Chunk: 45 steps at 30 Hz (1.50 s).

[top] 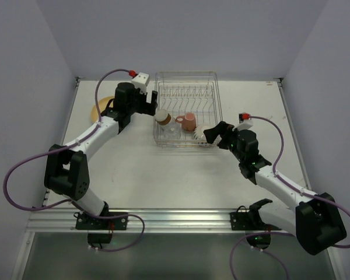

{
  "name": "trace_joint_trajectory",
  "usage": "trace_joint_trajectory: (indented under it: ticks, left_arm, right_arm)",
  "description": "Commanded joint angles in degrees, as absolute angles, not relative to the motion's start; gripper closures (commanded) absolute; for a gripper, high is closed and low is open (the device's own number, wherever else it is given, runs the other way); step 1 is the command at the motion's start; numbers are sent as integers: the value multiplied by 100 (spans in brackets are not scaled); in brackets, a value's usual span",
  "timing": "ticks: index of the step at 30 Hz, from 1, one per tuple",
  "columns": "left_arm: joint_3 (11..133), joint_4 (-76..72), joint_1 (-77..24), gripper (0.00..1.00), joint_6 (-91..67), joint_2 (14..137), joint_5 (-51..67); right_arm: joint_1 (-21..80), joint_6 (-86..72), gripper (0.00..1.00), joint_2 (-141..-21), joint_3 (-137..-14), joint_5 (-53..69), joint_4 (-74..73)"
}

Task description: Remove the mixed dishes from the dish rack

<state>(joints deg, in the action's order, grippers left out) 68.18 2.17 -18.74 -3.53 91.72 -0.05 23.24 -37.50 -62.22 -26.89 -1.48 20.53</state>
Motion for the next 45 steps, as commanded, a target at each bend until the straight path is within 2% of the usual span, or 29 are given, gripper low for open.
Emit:
trace_joint_trajectory:
  ticks: [1,14,22,37,40,42,45]
  left_arm:
    - [6759,-193,-1837,0,-27,8982,1253]
    - [6697,-264,-1881,0,580,9026,2469]
    - [6829,-184,-2294,2,1116,9316,2171]
    - [7286,255,-2285,5,1292,10124,1749]
    - [7496,535,-2276,9,1362,10300,1784]
    - [7646,808,-2268,16,1432,10380,1854]
    - [7778,1045,-2241,16,1441,10511,1750]
  right_arm:
    - [2320,-3691,1,-6293,-2892,-53,1960]
    - [2329,-3700,1,-6310,-2909,-35,1942]
    - [2329,-3700,1,-6319,-2918,-35,1925]
    - [2329,-3744,1,-6407,-2936,123,1969]
    - [2329,-3735,1,-6416,-2944,132,1969]
    - [2320,-3753,1,-6425,-2944,132,1969]
    - [2329,-3753,1,-6434,-2944,149,1969]
